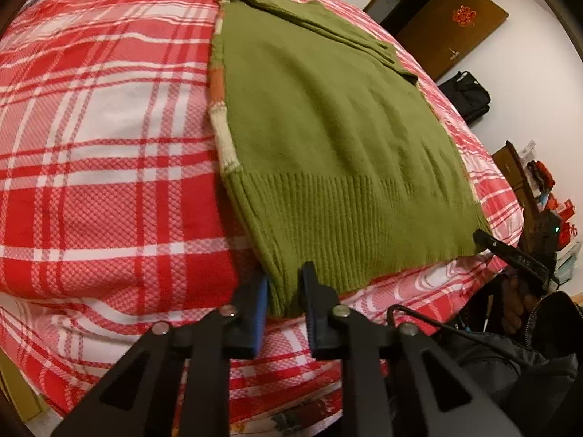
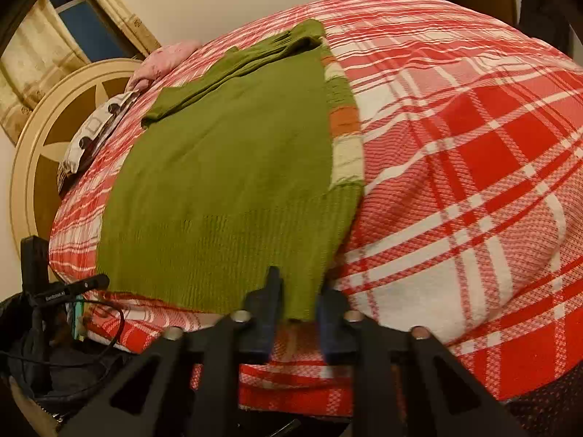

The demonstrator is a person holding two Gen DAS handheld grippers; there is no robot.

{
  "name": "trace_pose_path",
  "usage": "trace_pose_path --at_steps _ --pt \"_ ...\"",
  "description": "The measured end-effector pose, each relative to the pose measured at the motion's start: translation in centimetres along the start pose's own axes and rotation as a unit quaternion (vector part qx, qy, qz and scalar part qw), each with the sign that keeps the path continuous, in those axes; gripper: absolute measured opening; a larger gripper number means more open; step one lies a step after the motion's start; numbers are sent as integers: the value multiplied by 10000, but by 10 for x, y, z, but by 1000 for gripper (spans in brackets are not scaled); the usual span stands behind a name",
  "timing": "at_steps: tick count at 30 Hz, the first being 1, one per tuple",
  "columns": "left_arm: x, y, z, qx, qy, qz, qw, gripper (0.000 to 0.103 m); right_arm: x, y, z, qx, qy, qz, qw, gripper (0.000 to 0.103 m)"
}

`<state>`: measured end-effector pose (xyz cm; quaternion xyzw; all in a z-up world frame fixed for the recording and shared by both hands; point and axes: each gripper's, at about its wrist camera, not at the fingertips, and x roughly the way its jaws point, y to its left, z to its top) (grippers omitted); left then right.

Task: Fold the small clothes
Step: 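Grasp the ribbed hem of the green sweater with both grippers, then lift the hem with both grippers and fold it over toward the collar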

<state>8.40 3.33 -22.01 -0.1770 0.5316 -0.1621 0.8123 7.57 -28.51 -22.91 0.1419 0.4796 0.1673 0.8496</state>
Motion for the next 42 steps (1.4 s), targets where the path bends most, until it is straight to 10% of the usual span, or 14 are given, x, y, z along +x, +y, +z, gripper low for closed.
trace_pose_path --at_steps 23,42 --pt "-46 -11 47 331 -1327 -893 9866 9 -42 -1 46 526 -1217 1056 9855 7" --pt "-64 4 133 164 -1985 -1150 9732 9 -39 26 157 416 -1713 1249 9764 6"
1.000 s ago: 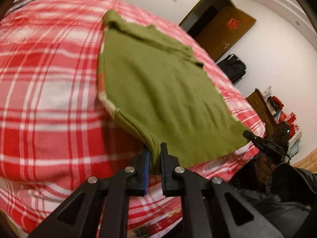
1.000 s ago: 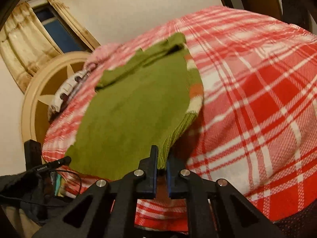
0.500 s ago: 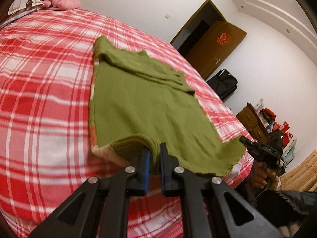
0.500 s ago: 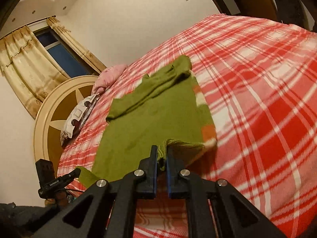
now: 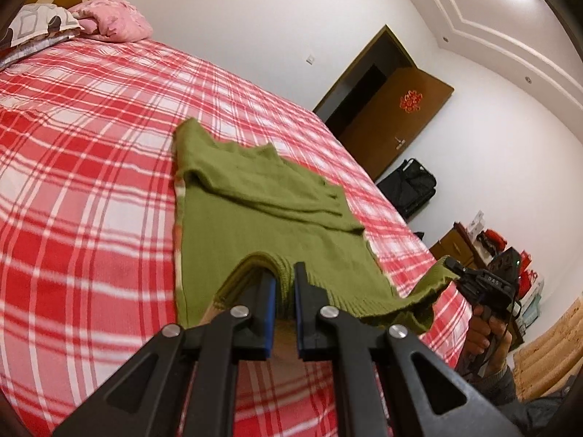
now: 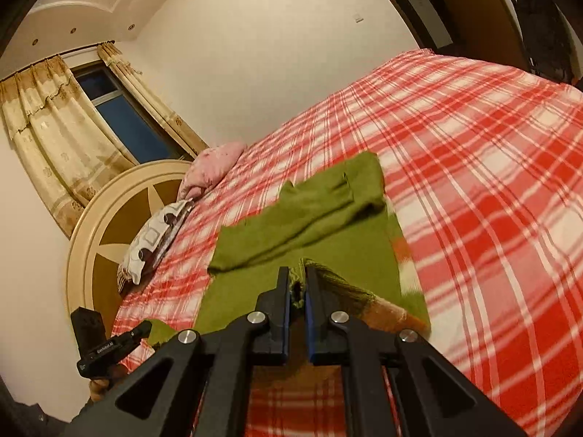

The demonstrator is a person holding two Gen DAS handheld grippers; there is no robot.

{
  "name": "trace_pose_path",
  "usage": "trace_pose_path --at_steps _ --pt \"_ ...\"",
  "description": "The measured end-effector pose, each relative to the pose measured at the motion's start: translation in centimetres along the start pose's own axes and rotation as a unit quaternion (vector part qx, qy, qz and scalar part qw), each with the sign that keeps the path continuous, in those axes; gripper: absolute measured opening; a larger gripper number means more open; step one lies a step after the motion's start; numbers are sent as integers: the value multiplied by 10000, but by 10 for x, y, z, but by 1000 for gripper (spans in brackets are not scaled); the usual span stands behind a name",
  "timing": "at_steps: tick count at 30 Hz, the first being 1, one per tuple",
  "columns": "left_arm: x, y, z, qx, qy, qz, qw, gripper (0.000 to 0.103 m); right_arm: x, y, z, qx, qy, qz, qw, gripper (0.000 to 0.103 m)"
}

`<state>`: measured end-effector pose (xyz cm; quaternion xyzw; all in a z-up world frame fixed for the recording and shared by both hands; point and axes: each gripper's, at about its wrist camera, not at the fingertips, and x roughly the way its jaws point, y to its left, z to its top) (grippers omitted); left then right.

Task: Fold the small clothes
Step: 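Lift the hem with both grippers and fold it over toward the collar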

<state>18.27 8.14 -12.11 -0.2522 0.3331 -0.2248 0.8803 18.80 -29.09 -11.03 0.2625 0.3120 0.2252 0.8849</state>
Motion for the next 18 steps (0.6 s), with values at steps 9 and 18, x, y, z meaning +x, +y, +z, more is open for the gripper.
trace_pose_path --at_steps 9,18 --pt "25 13 44 -111 -128 -142 9998 8 44 10 52 -89 -62 -37 9999 6" --pt "52 26 89 -157 -187 -152 9996 8 95 14 94 -271 -17 -208 9994 6"
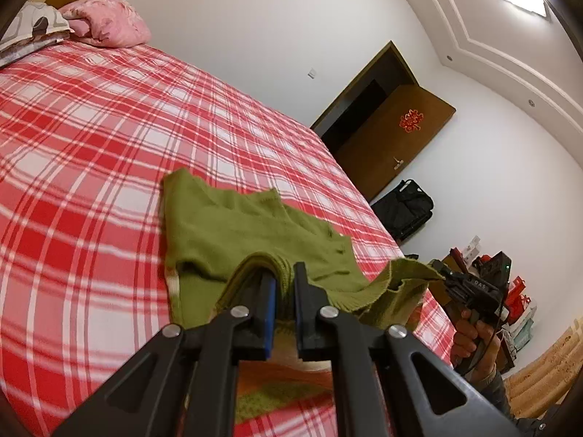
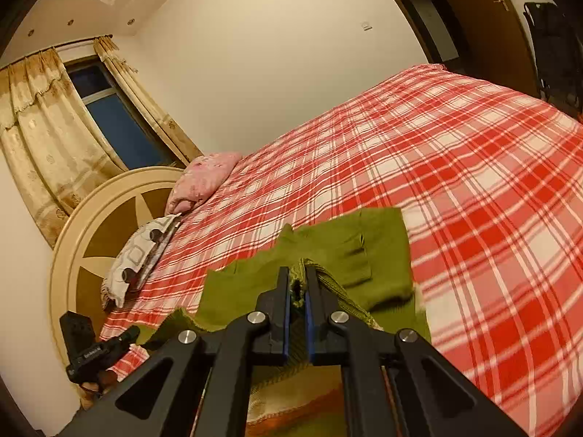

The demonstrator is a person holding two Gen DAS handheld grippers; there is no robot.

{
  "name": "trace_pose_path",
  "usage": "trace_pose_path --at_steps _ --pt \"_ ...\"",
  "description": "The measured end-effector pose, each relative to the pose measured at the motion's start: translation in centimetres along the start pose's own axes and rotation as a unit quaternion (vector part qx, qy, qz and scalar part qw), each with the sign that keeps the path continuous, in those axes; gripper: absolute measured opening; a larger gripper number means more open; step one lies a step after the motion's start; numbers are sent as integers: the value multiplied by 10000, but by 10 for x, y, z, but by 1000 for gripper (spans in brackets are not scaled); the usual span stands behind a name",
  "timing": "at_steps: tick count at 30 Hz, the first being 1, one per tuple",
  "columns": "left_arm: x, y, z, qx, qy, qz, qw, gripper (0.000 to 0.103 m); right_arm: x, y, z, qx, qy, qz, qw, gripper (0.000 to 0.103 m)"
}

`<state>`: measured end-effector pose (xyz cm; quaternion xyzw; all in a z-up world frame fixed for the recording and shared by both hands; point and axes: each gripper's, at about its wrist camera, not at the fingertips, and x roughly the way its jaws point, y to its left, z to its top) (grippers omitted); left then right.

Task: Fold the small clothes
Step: 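Lift the hem with both grippers and fold it over toward the collar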

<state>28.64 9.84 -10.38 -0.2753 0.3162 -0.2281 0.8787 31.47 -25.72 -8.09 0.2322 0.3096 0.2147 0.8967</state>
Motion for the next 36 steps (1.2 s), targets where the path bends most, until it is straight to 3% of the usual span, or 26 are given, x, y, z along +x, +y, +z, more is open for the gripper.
trace_pose_path --at_steps 17,22,26,30,32,33,34,36 --pt "64 36 56 -666 315 107 9972 8 83 -22 59 179 332 -289 9989 5" --pt "86 55 57 -773 583 266 9949 8 103 -38 56 90 693 -307 9971 5" --pt "103 79 58 -1127 743 300 9904 8 120 -55 61 224 826 -465 9952 5" --pt "114 88 56 -1171 832 332 9891 8 138 -58 61 157 924 -490 9944 6" --pt "116 92 55 -1187 874 327 9885 8 144 -55 57 -89 979 -575 9935 17" --pt "118 94 54 -1199 899 332 9881 8 147 -56 54 -130 1041 -553 9929 45" --pt "119 95 54 -1206 933 338 9877 8 148 -59 52 -82 1035 -526 9932 65" --pt "121 97 55 -1194 977 344 9874 8 152 -64 50 -36 1057 -502 9931 66"
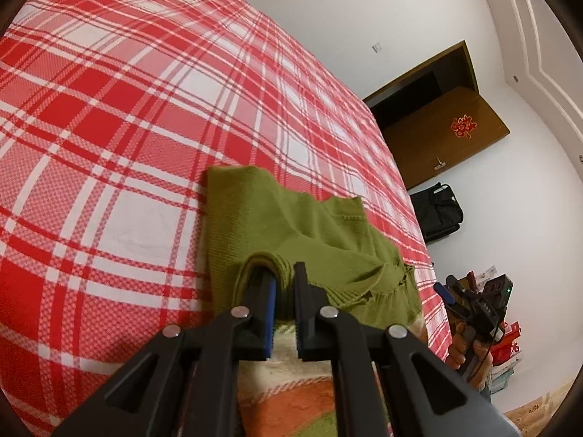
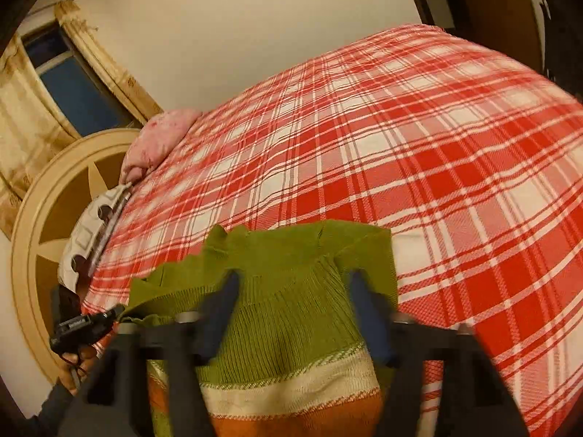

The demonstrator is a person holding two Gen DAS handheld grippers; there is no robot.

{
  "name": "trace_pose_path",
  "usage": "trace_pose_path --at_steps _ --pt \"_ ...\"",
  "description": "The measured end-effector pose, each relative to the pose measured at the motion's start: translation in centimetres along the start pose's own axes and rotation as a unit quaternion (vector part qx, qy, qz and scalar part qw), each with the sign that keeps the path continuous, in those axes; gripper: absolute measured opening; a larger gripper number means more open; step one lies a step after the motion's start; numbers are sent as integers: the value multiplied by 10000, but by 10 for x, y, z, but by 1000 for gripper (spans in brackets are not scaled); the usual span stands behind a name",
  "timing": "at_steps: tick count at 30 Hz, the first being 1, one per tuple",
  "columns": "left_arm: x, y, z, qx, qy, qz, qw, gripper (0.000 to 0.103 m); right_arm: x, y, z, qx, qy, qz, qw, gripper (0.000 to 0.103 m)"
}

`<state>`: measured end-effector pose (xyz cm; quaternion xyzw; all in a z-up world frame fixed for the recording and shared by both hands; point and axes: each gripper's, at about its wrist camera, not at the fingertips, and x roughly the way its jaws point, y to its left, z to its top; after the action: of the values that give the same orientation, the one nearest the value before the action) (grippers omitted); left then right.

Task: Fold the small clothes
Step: 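Lift the hem with both grippers and fold it over toward the collar, then lower the folded sweater onto the bed and open both grippers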

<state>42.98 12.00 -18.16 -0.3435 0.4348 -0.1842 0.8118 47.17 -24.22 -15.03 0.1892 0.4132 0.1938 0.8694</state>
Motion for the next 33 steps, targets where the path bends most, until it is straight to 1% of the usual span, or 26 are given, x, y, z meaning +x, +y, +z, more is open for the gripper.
trace_pose_path --at_steps 4,5,6,7,8,9,10,11,12,13,14,16,18,20,21,23,26,28,29,30,32,33 --pt "3 1 4 -10 61 -9 10000 8 17 -1 3 -127 229 -215 9994 66" --pt "3 1 4 -16 67 -12 10000 8 24 -1 4 -182 318 -304 9989 64" --pt "3 0 4 -19 69 -10 10000 8 30 1 5 -268 407 -316 9983 58" --pt "3 -1 4 -5 76 9 10000 8 39 4 5 -414 563 -323 9970 56" --pt "5 -1 6 -2 82 22 10000 8 49 6 3 -544 744 -464 9947 54" --pt "5 -1 7 -9 91 25 10000 8 55 7 2 -636 848 -642 9923 43" --pt "5 -1 8 -30 102 23 9999 8 62 9 -1 -738 956 -837 9891 30" --pt "5 -1 9 -54 119 18 9999 8 64 11 -3 -804 1010 -842 9881 20" --pt "4 -2 10 -69 125 -7 9999 8 63 15 -4 -905 973 -866 9873 7" --pt "1 -4 11 -62 116 -46 9999 8 57 19 -3 -1008 830 -970 9867 5" --pt "-1 -5 12 -35 108 -62 9999 8 50 21 -2 -1011 703 -960 9877 5" --pt "-6 -10 16 9 49 -153 9999 8 28 24 8 -896 292 -814 9922 4" --pt "-11 -13 22 13 -44 -186 9998 8 14 26 19 -851 27 -862 9926 4" --pt "-11 -16 30 3 -131 -189 9997 8 10 24 30 -767 -104 -1036 9916 4" --pt "-9 -16 34 -12 -165 -169 9997 8 11 23 34 -731 -114 -1088 9913 4" --pt "1 -15 41 -19 -107 -169 9998 8 20 16 41 -622 -100 -1189 9909 4" --pt "23 -9 45 -8 -5 225 9997 9 40 3 41 -505 66 -1262 9907 4" --pt "29 -5 45 -61 18 319 9995 11 58 -5 37 -412 334 -1266 9905 5" --pt "30 -4 45 -98 8 348 9993 12 64 -9 35 -395 391 -1344 9894 5" --pt "29 -4 45 -135 21 340 9993 12 66 -11 34 -396 384 -1404 9886 7" --pt "21 -7 43 -112 -27 249 9996 17 60 -14 29 -444 276 -1534 9868 19" --pt "15 -11 42 -12 -109 326 9994 32 55 -14 27 -459 219 -1629 9853 40"
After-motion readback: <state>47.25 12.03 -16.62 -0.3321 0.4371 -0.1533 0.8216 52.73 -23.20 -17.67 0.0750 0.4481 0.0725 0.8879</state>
